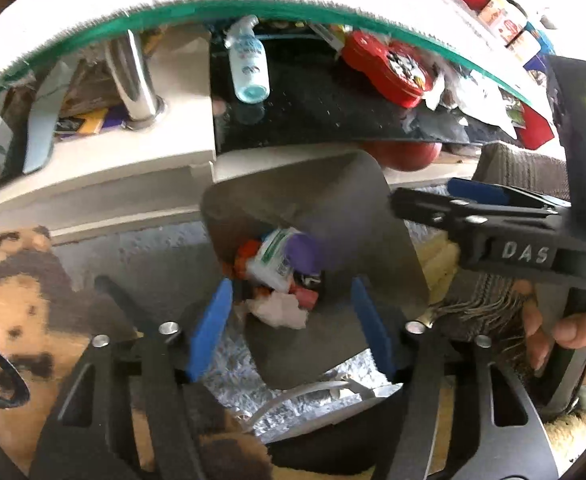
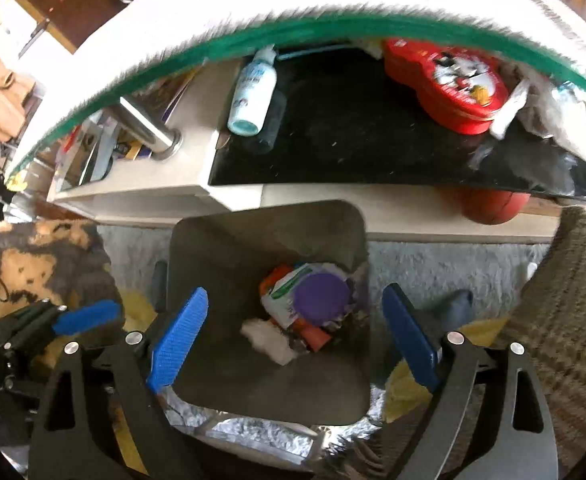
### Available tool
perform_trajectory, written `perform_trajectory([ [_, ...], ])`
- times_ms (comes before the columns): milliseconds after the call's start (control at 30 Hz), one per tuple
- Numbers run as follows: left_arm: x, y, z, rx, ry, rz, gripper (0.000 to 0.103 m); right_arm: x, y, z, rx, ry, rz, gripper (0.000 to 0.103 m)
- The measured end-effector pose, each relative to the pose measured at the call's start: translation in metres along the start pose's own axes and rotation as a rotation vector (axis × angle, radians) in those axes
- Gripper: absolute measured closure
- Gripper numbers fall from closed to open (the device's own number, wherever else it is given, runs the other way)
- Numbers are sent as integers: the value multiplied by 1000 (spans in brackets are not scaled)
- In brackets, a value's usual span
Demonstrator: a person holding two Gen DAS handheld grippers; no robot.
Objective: Collect trash
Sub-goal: 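Raise both open grippers back over the table, then grasp the clear plastic bag with the left gripper while the right grasps the white plastic bag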
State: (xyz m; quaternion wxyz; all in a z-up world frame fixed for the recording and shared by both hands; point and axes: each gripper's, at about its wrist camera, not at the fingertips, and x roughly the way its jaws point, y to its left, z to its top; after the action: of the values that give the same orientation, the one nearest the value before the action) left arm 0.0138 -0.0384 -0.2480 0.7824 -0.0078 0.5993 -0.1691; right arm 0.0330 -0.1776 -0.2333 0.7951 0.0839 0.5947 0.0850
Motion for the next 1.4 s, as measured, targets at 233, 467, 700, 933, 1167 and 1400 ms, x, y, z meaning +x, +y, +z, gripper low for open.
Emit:
perform_trajectory([
  [233,-43,4,12,28,-91,20,26,-51,-21,12,27,-101,-8,12],
  [467,-93,8,39,45,-197,15,20,-99,-27,33,-8,-201,-33,9],
  [700,-125,17,77,49,-271,29,18,-126,-20,71,-64,-271,-67,8],
  [933,-137,25,125,47,-313,32,15,-146,-11,123,-115,-371,-106,8],
  [1167,-114,29,183,51,-307,68,15,-129,-4,188,-115,-404,-129,8],
  [1400,-81,31,236,61,-316,86,15,-92,-5,241,-101,-386,-184,8],
])
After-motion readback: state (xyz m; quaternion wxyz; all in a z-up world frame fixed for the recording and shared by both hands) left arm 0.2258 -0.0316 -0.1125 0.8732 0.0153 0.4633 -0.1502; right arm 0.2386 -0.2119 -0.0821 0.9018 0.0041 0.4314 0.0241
